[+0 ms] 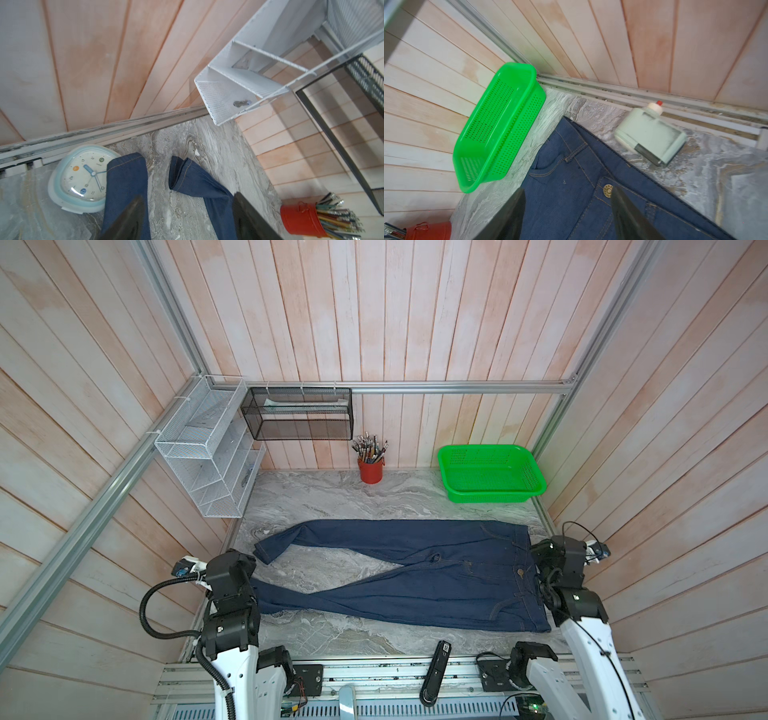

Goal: Fold and stack the trousers

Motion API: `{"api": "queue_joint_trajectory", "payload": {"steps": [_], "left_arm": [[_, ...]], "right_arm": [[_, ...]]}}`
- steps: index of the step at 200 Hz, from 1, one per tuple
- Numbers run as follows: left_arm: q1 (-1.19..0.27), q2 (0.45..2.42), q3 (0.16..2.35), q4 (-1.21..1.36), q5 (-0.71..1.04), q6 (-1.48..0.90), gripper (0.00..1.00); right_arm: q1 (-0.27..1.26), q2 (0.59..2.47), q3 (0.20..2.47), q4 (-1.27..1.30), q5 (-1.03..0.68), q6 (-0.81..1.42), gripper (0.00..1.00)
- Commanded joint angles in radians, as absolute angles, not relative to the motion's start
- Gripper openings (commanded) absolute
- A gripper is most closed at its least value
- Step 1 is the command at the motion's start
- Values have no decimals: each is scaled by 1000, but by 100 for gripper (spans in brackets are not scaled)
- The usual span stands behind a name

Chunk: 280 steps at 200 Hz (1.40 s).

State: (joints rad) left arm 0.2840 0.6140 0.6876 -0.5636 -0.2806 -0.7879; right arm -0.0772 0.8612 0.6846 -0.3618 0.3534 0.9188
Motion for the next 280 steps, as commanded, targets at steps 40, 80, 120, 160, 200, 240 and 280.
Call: {"api": "queue_joint_trajectory", "payload": {"steps": [40, 80, 120, 160, 200, 240, 280], "left_arm": [[255, 761, 748, -488, -32, -671, 68], [223, 790, 754, -470, 1, -662, 68], [172, 852, 760, -450, 45, -645, 68], [104, 909, 757, -417, 70, -637, 68], [81, 922, 753, -395, 73, -635, 68], [80, 927, 752, -392, 64, -626, 68], [81, 925, 762, -395, 52, -615, 68]], "right_arm": [[-122, 1337, 876, -146, 237, 781, 56], [-243, 1594, 1011, -123, 99, 721, 52], [-332, 1774, 1106, -158, -71, 612, 46], [-363, 1860, 1142, -151, -108, 558, 45], [-360, 1948, 1209, -168, -173, 524, 47], [-355, 1995, 1244, -190, -187, 503, 47], [-347, 2000, 1239, -192, -149, 505, 31]]}}
